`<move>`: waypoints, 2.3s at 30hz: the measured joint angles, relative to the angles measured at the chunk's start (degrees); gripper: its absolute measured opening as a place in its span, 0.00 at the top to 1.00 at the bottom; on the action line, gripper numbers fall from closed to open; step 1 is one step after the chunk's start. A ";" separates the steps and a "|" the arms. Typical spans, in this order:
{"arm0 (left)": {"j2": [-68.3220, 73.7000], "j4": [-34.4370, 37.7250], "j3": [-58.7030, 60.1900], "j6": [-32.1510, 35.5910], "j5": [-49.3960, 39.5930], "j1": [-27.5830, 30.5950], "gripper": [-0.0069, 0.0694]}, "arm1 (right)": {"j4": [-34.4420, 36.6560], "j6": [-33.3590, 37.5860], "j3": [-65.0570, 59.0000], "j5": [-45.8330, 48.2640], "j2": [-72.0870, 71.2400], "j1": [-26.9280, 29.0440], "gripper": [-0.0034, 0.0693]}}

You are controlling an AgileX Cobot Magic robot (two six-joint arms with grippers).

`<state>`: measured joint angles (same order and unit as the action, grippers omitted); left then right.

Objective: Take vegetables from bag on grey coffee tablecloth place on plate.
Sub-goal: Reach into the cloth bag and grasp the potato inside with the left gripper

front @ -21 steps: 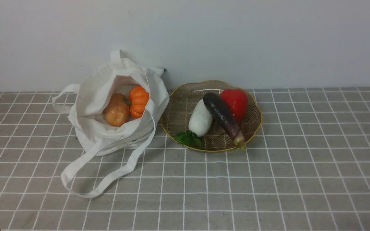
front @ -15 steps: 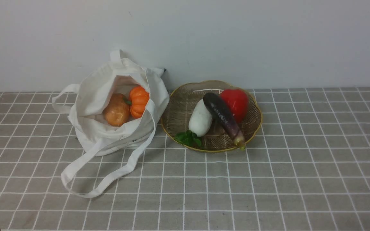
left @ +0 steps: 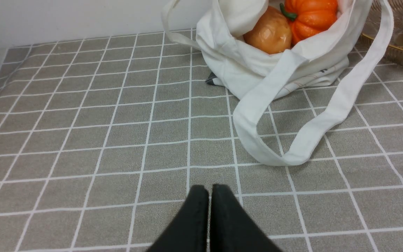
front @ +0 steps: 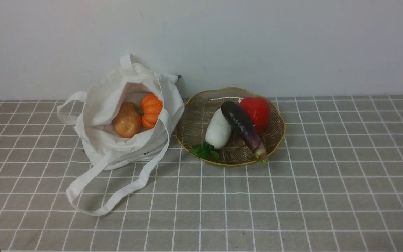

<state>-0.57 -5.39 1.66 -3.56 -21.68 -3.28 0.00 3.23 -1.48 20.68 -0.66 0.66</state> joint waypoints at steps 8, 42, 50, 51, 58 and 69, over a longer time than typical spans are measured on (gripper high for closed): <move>0.00 0.00 0.00 0.00 0.00 0.00 0.91 | 0.00 0.00 0.00 0.00 0.00 0.00 0.97; 0.00 49.56 0.00 -27.24 -0.20 0.00 0.91 | 0.00 -0.05 0.00 0.00 0.00 0.00 0.97; 0.00 57.30 -0.42 -22.69 2.36 0.00 0.91 | 0.00 -0.05 0.00 0.00 0.00 0.00 0.97; 0.00 55.70 -2.42 -16.36 0.79 0.00 0.91 | 0.00 -0.05 0.00 0.00 0.00 0.00 0.97; 13.04 48.01 -23.91 0.91 -11.38 0.00 0.91 | 0.00 -0.05 0.00 0.00 0.00 0.00 0.97; 61.38 37.53 -51.24 13.39 -32.05 0.00 0.91 | 0.00 -0.05 0.00 0.00 0.00 0.00 0.97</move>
<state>60.82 32.14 -49.58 9.82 -53.73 -3.28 0.00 3.18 -1.48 20.68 -0.66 0.66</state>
